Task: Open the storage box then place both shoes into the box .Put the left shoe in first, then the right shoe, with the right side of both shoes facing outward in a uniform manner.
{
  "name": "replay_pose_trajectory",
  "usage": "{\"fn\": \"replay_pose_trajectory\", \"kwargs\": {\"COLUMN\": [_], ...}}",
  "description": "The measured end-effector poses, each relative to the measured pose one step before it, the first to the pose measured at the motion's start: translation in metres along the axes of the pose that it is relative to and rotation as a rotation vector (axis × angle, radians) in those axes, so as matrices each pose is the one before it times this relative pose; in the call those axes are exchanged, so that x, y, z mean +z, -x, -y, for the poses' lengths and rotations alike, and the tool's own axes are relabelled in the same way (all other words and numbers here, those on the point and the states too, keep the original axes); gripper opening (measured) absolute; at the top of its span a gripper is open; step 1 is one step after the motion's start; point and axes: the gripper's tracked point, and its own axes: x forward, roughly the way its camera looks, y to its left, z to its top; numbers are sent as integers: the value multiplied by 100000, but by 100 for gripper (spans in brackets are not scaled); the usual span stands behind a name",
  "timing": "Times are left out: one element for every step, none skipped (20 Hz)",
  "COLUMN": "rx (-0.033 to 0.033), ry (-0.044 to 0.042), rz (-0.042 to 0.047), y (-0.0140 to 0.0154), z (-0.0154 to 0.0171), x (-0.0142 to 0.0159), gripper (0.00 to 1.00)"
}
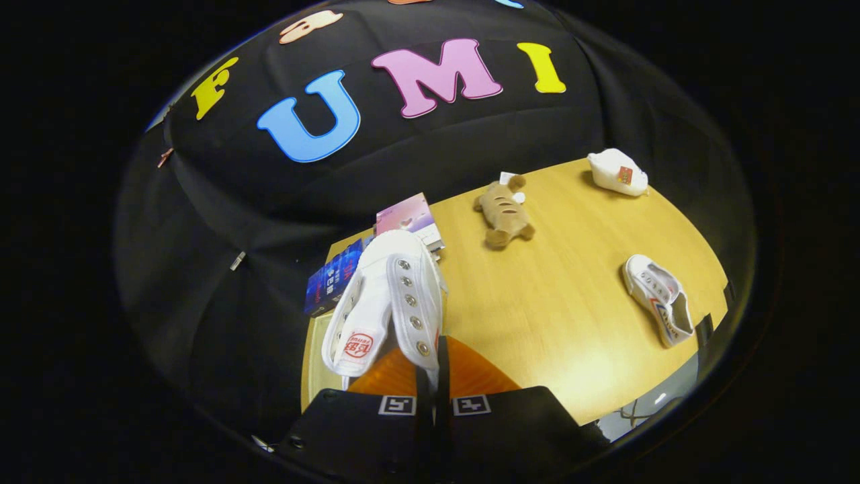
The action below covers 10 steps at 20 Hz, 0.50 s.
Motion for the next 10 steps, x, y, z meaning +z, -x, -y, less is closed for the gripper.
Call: {"fn": "replay_pose_trajectory", "kwargs": {"rx": [1128, 1119, 611, 163, 69, 267, 340, 41, -551, -784], "ry": [904, 1590, 1121, 223, -440, -209, 422, 835, 1059, 1081], "rz": [-1860, -1554, -1173, -1492, -1727, -1972, -1597, -1385, -1496, -1304], "y": [-564, -550, -602, -639, -622, -657, -672, -612, -516, -365], "z": [-1334, -1207, -1048, -854, -862, -835, -721, -459, -298, -247], "x": [-793, -714, -684, -767, -945, -827, -754, -659, -661, -605], "gripper": [5, 5, 5, 5, 5, 5, 5, 5, 5, 5]}}
